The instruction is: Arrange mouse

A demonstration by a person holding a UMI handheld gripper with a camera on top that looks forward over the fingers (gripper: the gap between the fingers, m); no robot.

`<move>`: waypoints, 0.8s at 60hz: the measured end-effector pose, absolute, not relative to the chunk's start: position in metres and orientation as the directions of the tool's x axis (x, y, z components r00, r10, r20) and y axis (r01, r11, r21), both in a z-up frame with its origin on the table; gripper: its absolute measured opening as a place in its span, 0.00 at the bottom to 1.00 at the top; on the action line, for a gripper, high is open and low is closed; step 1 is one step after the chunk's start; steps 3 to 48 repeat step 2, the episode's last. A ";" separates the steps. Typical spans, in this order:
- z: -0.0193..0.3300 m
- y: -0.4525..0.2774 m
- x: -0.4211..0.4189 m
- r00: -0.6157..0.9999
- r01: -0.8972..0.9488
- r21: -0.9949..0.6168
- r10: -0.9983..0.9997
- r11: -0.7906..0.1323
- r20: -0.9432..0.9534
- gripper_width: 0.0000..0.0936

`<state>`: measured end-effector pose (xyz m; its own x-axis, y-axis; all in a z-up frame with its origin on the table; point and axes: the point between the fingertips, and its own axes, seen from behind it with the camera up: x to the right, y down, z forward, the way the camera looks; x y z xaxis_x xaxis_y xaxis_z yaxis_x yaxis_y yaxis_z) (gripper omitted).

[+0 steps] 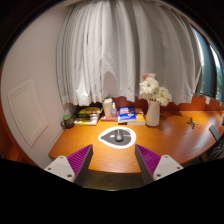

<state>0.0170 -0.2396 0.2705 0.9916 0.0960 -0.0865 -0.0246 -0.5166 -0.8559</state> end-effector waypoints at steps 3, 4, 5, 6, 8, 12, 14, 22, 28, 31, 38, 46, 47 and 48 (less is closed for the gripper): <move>0.270 -0.240 0.016 0.992 -0.024 -0.855 0.097 -0.519 -0.086 0.90; 0.270 -0.240 0.016 0.992 -0.024 -0.855 0.097 -0.519 -0.086 0.90; 0.270 -0.240 0.016 0.992 -0.024 -0.855 0.097 -0.519 -0.086 0.90; 0.270 -0.240 0.016 0.992 -0.024 -0.855 0.097 -0.519 -0.086 0.90; 0.270 -0.240 0.016 0.992 -0.024 -0.855 0.097 -0.519 -0.086 0.90; 0.270 -0.240 0.016 0.992 -0.024 -0.855 0.097 -0.519 -0.086 0.90; 0.270 -0.240 0.016 0.992 -0.024 -0.855 0.097 -0.519 -0.086 0.90; 0.270 -0.240 0.016 0.992 -0.024 -0.855 0.097 -0.519 -0.086 0.90; 0.270 -0.240 0.016 0.992 -0.024 -0.855 0.097 -0.519 -0.086 0.90; 0.270 -0.240 0.016 0.992 -0.024 -0.855 0.097 -0.519 -0.086 0.90; 0.270 -0.240 0.016 0.992 -0.024 -0.855 0.097 -0.519 -0.086 0.90; 0.270 -0.240 0.016 0.992 -0.024 -0.855 0.097 -0.519 -0.086 0.90; 0.270 -0.240 0.016 0.992 -0.024 -0.855 0.097 -0.519 -0.086 0.90; 0.270 -0.240 0.016 0.992 -0.024 -0.855 0.097 -0.519 -0.086 0.90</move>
